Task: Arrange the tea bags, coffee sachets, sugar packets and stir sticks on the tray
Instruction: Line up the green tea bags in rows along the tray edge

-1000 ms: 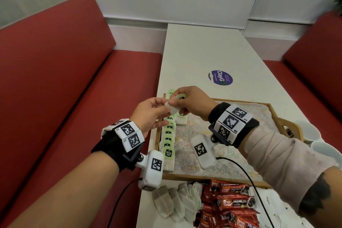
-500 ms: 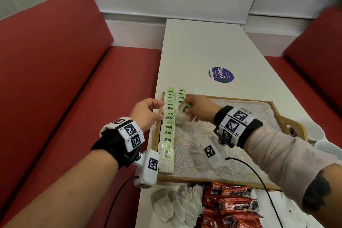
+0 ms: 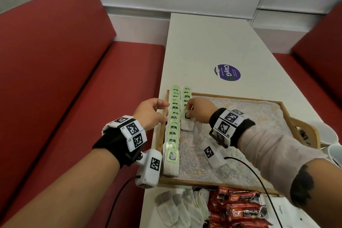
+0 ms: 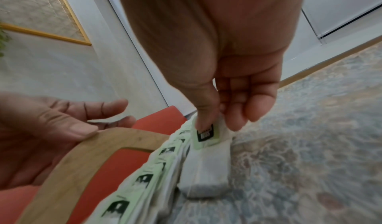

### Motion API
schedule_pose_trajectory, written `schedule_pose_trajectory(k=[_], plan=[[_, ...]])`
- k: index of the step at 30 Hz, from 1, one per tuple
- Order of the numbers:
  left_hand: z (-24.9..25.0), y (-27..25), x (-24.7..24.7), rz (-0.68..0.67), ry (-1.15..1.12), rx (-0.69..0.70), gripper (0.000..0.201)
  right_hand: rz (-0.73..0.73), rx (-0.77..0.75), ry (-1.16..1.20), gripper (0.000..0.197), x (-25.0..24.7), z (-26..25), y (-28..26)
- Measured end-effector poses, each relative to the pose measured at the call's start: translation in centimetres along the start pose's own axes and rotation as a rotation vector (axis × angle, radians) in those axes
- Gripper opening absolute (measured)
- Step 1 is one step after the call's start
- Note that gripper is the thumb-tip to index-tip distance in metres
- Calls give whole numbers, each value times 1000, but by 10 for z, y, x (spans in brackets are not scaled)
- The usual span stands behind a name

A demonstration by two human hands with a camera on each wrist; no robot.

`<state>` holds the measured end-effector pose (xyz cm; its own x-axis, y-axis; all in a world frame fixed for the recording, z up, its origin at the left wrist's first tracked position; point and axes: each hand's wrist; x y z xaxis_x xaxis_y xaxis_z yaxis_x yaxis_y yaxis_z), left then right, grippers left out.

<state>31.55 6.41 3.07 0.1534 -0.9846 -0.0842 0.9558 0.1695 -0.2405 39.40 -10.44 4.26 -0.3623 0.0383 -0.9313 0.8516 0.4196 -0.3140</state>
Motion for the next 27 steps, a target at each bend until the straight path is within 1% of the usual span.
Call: schedule_pose_trajectory(k=[2, 6, 11, 15, 17, 21, 24, 27], plan=[[0, 0, 0, -4, -2, -2, 45, 39, 13, 55, 12, 1, 0, 2], [-1, 0, 0, -5, 4, 4, 44, 62, 49, 136, 21, 3, 0, 5], [-2, 0, -1, 0, -1, 6, 45, 81, 77, 123, 26, 6, -1, 4], [-3, 0, 0, 2, -3, 5, 44, 130, 79, 95, 33, 6, 0, 2], [-3, 0, 1, 11, -12, 1, 44, 128, 59, 73, 30, 6, -1, 1], [-2, -3, 2, 25, -10, 0, 43, 65, 15, -3, 17, 9, -4, -1], [-1, -8, 4, 42, -22, 8, 40, 68, 11, 18, 16, 7, -5, -7], [-1, -19, 6, 88, -37, 20, 37, 99, -5, 80, 18, 4, -5, -20]])
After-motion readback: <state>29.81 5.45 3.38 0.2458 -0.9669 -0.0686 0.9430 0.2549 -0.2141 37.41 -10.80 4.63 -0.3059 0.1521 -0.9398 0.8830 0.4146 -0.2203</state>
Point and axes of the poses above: each hand's wrist, its own y-axis towards the middle knuckle, its own x-axis out of the palm, z = x × y, and after that the axes turned 12 degrees about -y, right-handed
